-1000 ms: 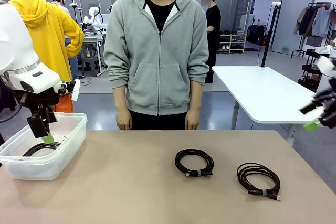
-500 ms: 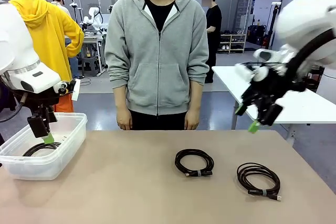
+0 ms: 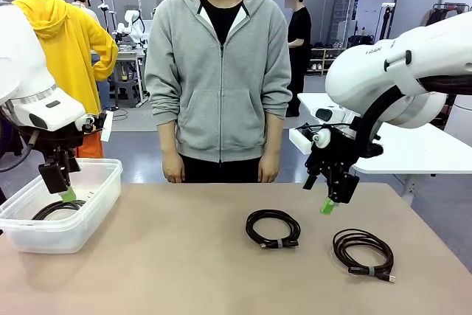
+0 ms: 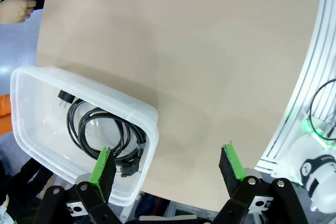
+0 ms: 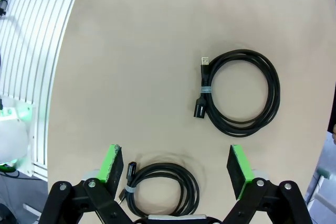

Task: Organize and store the cables.
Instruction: Place the USB Extension Cable into the Organizing box.

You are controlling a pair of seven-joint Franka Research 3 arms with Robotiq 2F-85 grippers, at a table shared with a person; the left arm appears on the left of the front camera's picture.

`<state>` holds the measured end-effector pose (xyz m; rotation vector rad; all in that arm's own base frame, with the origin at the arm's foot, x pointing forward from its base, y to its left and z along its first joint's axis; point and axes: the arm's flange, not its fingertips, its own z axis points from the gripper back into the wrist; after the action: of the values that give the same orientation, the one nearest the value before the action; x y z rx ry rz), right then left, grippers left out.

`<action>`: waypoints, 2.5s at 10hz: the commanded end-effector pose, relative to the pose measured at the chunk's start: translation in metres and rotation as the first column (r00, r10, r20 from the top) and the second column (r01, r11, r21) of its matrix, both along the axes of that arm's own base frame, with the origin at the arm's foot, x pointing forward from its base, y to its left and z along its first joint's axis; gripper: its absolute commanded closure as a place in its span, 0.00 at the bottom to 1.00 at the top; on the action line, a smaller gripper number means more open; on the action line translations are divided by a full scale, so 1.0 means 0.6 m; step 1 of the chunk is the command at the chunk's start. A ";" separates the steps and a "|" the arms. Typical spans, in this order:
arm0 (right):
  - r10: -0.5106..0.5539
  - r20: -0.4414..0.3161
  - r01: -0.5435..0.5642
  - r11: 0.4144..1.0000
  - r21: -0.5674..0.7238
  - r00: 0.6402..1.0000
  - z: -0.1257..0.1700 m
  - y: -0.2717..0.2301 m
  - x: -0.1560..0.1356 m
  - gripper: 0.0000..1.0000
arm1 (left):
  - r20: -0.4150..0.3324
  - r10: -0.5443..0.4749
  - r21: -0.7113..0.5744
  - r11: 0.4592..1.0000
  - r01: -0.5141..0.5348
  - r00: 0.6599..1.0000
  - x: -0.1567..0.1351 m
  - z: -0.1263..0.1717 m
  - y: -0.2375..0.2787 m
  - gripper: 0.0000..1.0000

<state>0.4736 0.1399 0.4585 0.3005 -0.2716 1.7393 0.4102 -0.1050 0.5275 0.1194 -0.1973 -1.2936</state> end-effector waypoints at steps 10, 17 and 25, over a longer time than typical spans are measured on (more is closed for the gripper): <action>-0.062 -0.072 0.046 0.978 -0.203 0.995 -0.064 0.085 0.070 0.00 | 0.112 0.013 -0.353 0.935 0.028 0.994 -0.116 0.059 0.099 0.00; -0.114 -0.090 0.078 0.939 -0.336 0.989 -0.167 0.159 0.087 0.00 | 0.145 0.232 -0.649 0.756 -0.084 0.962 -0.189 -0.031 0.241 0.00; -0.161 -0.073 0.122 0.918 -0.378 0.984 -0.254 0.192 0.077 0.00 | 0.113 0.225 -0.610 0.785 -0.112 0.968 -0.168 0.032 0.259 0.00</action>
<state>0.5196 0.2516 0.3083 0.1253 0.1145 1.6127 0.3106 0.0507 0.5469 -0.2872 -0.7371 -0.9761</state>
